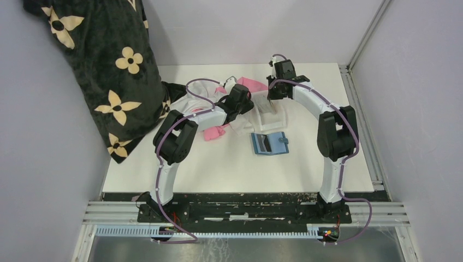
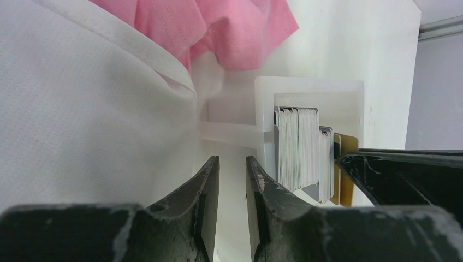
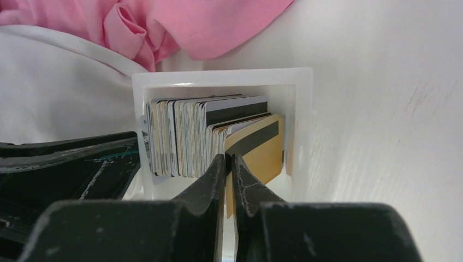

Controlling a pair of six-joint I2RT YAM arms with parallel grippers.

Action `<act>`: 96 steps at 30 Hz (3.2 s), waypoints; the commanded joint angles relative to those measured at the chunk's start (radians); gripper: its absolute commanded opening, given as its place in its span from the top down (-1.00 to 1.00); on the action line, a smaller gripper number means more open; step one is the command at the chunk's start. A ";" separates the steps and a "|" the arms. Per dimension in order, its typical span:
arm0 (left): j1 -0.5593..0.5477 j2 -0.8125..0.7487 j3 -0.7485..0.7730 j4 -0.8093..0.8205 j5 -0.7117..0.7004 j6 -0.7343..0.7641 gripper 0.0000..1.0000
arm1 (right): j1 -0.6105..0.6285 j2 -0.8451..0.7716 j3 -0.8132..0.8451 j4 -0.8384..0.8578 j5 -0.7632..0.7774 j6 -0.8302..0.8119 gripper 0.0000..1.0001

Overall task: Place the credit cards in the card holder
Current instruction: Pick up the credit card from the storage box.

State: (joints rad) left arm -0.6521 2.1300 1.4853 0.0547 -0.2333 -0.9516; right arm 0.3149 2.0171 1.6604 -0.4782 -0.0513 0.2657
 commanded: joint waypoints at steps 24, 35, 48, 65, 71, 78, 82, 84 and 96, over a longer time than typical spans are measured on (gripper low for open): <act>-0.001 -0.046 -0.011 0.043 -0.006 0.032 0.35 | 0.015 -0.042 0.056 -0.007 0.071 0.003 0.81; -0.002 -0.050 -0.013 0.042 -0.005 0.031 0.34 | 0.016 -0.048 0.076 -0.023 0.076 0.004 0.73; -0.002 -0.067 -0.033 0.043 -0.010 0.029 0.33 | 0.014 -0.078 0.053 -0.027 0.101 -0.012 0.98; -0.001 -0.447 -0.467 0.403 0.248 0.304 0.31 | 0.014 -0.550 -0.218 -0.135 -0.003 -0.019 0.98; -0.008 -0.532 -0.599 0.581 0.579 0.349 0.30 | 0.015 -0.756 -0.437 -0.142 -0.207 0.036 0.98; -0.022 -0.576 -0.649 0.627 0.850 0.362 0.27 | 0.014 -0.910 -0.596 -0.140 -0.376 0.084 0.98; -0.034 -0.564 -0.641 0.629 0.971 0.347 0.24 | 0.015 -0.932 -0.641 -0.116 -0.459 0.113 0.98; -0.033 -0.556 -0.638 0.630 1.012 0.339 0.22 | 0.015 -0.936 -0.657 -0.110 -0.479 0.121 0.98; -0.032 -0.507 -0.595 0.502 1.043 0.417 0.16 | 0.015 -0.923 -0.716 -0.004 -0.595 0.199 0.98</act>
State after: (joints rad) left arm -0.6830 1.6173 0.8413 0.6006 0.7883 -0.6231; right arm 0.3256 1.1007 0.9451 -0.5621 -0.5789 0.4328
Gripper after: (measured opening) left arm 0.412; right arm 0.014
